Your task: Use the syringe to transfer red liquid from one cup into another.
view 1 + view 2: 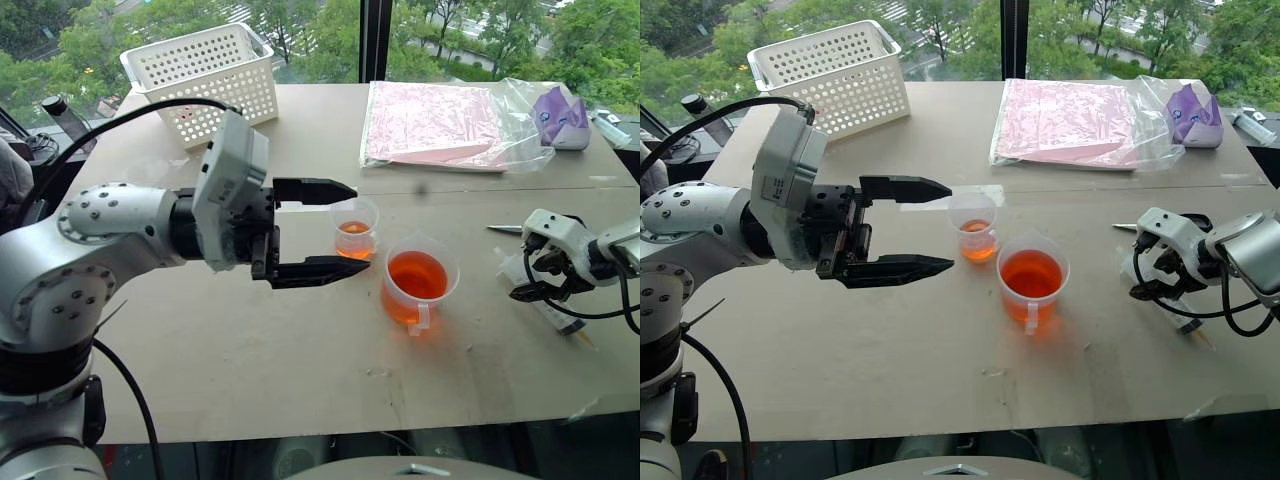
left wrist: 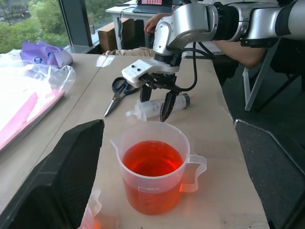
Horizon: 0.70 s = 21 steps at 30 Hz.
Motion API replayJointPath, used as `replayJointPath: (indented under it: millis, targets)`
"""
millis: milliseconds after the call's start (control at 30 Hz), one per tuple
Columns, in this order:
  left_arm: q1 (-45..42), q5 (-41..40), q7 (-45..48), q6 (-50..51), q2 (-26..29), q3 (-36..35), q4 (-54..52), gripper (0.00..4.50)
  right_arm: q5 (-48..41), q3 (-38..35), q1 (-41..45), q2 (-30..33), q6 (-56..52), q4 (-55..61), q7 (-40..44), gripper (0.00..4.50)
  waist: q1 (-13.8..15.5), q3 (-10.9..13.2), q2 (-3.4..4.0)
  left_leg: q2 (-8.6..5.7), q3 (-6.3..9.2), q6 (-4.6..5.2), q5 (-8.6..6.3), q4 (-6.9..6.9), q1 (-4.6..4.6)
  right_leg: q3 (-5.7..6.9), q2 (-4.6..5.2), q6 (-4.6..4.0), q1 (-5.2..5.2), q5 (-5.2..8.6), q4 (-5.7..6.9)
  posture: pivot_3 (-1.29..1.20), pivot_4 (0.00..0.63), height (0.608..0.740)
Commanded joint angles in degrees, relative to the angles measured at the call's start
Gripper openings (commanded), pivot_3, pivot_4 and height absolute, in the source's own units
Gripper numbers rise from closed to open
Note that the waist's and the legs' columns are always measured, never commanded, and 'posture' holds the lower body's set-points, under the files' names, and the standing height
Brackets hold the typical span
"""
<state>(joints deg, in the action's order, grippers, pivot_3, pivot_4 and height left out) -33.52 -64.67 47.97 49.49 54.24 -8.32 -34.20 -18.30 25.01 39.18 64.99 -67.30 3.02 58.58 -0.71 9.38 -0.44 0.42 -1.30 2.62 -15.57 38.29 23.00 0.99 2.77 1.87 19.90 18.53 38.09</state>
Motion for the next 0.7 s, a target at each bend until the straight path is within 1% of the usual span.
replayJointPath:
  millis: [33,133,200,233,300,367,400,600,700]
  targets:
    - [-0.7,0.9,1.4,-1.4,-0.2,-0.4,0.1,4.48,1.4,0.3,2.9,-1.4,-1.9,-1.2,0.5,4.26,0.0,0.0,0.00,0.00,0.00,0.00,0.00,0.00,0.00,0.01,0.00,0.00,0.00,0.00,0.00,0.00,0.150,0.740]
    - [-0.9,1.5,2.0,-1.6,-0.6,-0.2,0.3,4.48,3.3,1.8,3.8,-2.2,-1.3,-4.3,0.4,4.26,0.3,0.0,-0.02,0.00,0.00,0.00,0.00,0.00,0.01,0.01,0.00,0.00,-0.01,0.00,-0.02,0.00,0.150,0.740]
    - [-0.6,2.4,2.6,-1.8,-0.6,-0.1,0.4,4.48,4.0,2.2,3.8,-2.3,-0.6,-5.4,0.9,3.88,0.3,0.0,-0.02,-0.01,0.00,0.00,0.00,0.02,0.02,0.01,0.01,0.00,-0.01,0.00,-0.03,0.00,0.150,0.740]
    - [-0.5,2.8,2.9,-2.0,-0.7,-0.1,0.5,4.48,4.3,2.1,4.0,-2.4,-0.6,-5.8,1.0,3.58,0.3,0.0,-0.02,-0.01,0.00,0.00,0.00,0.02,0.02,0.01,0.01,0.00,-0.01,0.00,-0.03,0.00,0.150,0.740]
    - [-0.6,3.3,3.1,-2.0,-0.9,0.1,0.6,4.48,4.9,1.9,4.3,-2.7,-0.5,-6.5,1.2,2.76,0.3,0.0,-0.02,-0.01,0.00,0.00,0.00,0.03,0.02,0.01,0.01,0.00,-0.01,0.00,-0.02,0.00,0.150,0.740]
    - [-0.9,3.5,3.2,-2.0,-1.2,0.3,0.6,4.48,5.5,1.6,4.3,-3.0,-0.3,-7.2,1.3,1.82,0.2,0.0,-0.02,-0.01,0.00,-0.01,0.00,0.02,0.02,0.01,0.00,0.01,-0.01,0.00,-0.01,0.00,0.150,0.740]
    - [-1.0,3.5,3.2,-2.0,-1.3,0.4,0.7,4.48,5.7,1.5,4.3,-3.1,-0.2,-7.3,1.4,1.51,0.1,0.0,-0.02,-0.01,0.01,-0.01,0.00,0.02,0.01,0.01,0.00,0.00,-0.01,0.00,-0.01,0.00,0.150,0.740]
    - [-1.2,3.6,3.6,-1.9,-1.4,0.4,0.8,4.48,5.2,-0.1,3.6,-2.3,-0.6,-6.3,2.1,1.50,0.1,0.0,-0.02,-0.01,0.00,-0.01,0.00,0.03,0.01,0.01,0.00,0.01,-0.01,0.00,0.00,0.00,0.150,0.740]
    - [-1.4,3.2,3.6,-1.6,-1.4,0.1,1.0,4.48,3.7,-2.8,4.5,-1.1,-1.7,-5.2,3.2,1.50,0.1,0.0,-0.01,-0.01,0.01,-0.01,0.00,0.02,0.02,0.01,0.00,0.01,-0.01,0.00,0.00,0.00,0.150,0.740]
